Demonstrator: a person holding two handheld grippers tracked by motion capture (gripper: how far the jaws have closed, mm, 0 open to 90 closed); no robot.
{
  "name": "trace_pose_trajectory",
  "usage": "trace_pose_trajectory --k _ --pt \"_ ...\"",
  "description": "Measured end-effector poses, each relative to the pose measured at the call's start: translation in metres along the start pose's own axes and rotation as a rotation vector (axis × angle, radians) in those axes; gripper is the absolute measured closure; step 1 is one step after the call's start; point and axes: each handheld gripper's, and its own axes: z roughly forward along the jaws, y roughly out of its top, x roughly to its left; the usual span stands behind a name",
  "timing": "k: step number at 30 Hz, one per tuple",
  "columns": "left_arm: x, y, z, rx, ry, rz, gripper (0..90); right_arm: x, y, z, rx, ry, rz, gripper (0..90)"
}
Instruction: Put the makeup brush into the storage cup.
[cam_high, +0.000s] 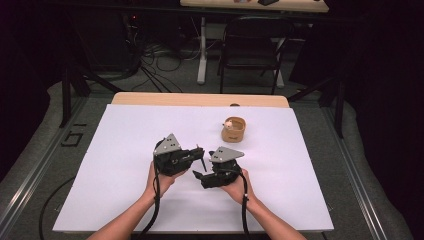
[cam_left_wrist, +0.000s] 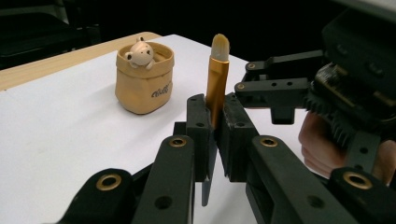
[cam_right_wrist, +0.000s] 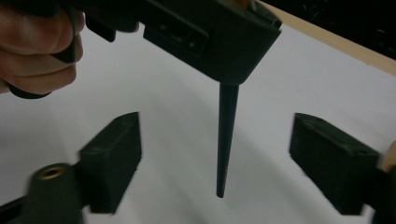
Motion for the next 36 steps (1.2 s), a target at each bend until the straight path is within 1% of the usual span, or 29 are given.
trace_pose_trajectory --k 1,2,3,4,5,6,7,8,9,13,16,18,20,21,22,23,24,25,26,27,28,29,30,31,32,33,34,36 --pt "0.000 0.000 0.000 0.001 0.000 -0.001 83.8 0.000 0.001 -0.002 0.001 -0.006 -0.003 27.9" --pt "0.000 0.000 0.000 0.000 0.002 -0.001 83.8 -0.001 0.001 -0.003 -0.010 -0.010 -0.001 32.4" --pt "0.000 0.000 0.001 -0.001 0.007 0.000 83.8 -0.001 0.002 -0.004 -0.022 -0.016 0.003 39.3" --pt "0.000 -0.001 0.001 -0.001 0.007 -0.005 83.8 -0.001 0.002 -0.005 -0.026 -0.011 0.003 44.5" --pt "0.000 -0.001 0.001 -0.004 0.016 -0.005 83.8 -0.001 0.002 -0.006 -0.031 -0.017 0.003 48.4" --pt "0.000 -0.001 0.001 -0.003 0.010 -0.009 83.8 -0.002 0.002 -0.007 -0.039 -0.017 0.004 53.6" --pt "0.000 -0.001 0.001 -0.003 0.012 -0.010 83.8 -0.003 0.003 -0.008 -0.025 -0.013 0.001 55.9" --pt "0.000 -0.001 0.001 -0.005 0.015 -0.011 83.8 -0.003 0.003 -0.009 -0.027 -0.013 0.001 59.8" --pt "0.001 -0.002 0.002 -0.007 0.009 -0.013 83.8 -0.002 0.003 -0.008 -0.048 -0.015 0.002 63.4" --pt "0.000 -0.002 0.002 -0.010 0.013 -0.014 83.8 -0.004 0.002 -0.009 -0.054 -0.010 -0.005 75.1" --pt "0.001 -0.002 0.002 -0.010 0.019 -0.017 83.7 -0.005 0.002 -0.009 -0.056 -0.014 -0.004 82.5" --pt "0.001 -0.002 0.002 -0.005 0.018 -0.019 83.6 -0.006 0.002 -0.009 -0.057 -0.012 -0.008 82.8" --pt "0.000 -0.003 0.003 0.005 0.027 -0.016 83.4 -0.005 0.001 -0.008 -0.050 -0.012 -0.010 83.3" --pt "0.001 -0.003 0.003 0.004 0.025 -0.021 83.3 -0.005 0.001 -0.007 -0.056 -0.013 -0.011 83.5" --pt "0.002 -0.003 0.003 0.006 0.016 -0.024 83.0 -0.006 0.001 -0.008 -0.043 -0.010 -0.010 83.6" --pt "0.003 -0.003 0.003 0.007 0.026 -0.024 82.6 -0.006 0.002 -0.008 -0.032 -0.005 -0.013 83.6" --pt "0.003 -0.003 0.003 0.006 0.039 -0.031 80.0 -0.005 0.002 -0.007 -0.043 -0.017 -0.015 83.6" --pt "0.004 -0.003 0.002 0.007 0.041 -0.032 75.4 -0.006 0.002 -0.008 -0.041 -0.018 -0.015 83.6" --pt "0.005 -0.003 0.001 0.009 0.039 -0.044 72.5 -0.005 0.002 -0.008 -0.039 -0.019 -0.016 83.6" --pt "0.007 -0.002 -0.002 0.019 0.049 -0.053 65.1 -0.006 0.002 -0.008 -0.036 -0.023 -0.018 83.6" --pt "0.007 -0.002 -0.003 0.024 0.054 -0.055 49.8 -0.006 0.002 -0.009 -0.033 -0.029 -0.018 83.7" --pt "0.008 -0.001 -0.006 0.025 0.068 -0.056 49.8 -0.006 0.002 -0.009 -0.033 -0.029 -0.018 83.7" --pt "0.009 -0.001 -0.010 0.019 0.086 -0.058 45.0 -0.007 0.002 -0.010 -0.030 -0.036 -0.023 83.6" --pt "0.009 -0.001 -0.014 0.028 0.103 -0.050 39.7 -0.009 0.001 -0.010 -0.029 -0.037 -0.018 83.7" --pt "0.010 -0.002 -0.018 0.030 0.118 -0.048 33.0 -0.011 0.001 -0.011 -0.026 -0.041 -0.016 83.7" --pt "0.011 -0.004 -0.022 0.030 0.128 -0.051 28.4 -0.012 0.000 -0.011 -0.023 -0.048 -0.014 83.7" --pt "0.014 -0.006 -0.026 0.044 0.129 -0.050 25.1 -0.013 0.000 -0.012 -0.024 -0.051 -0.014 83.7" --pt "0.015 -0.011 -0.031 0.073 0.172 -0.039 17.3 -0.015 -0.001 -0.013 -0.019 -0.056 -0.012 83.7"
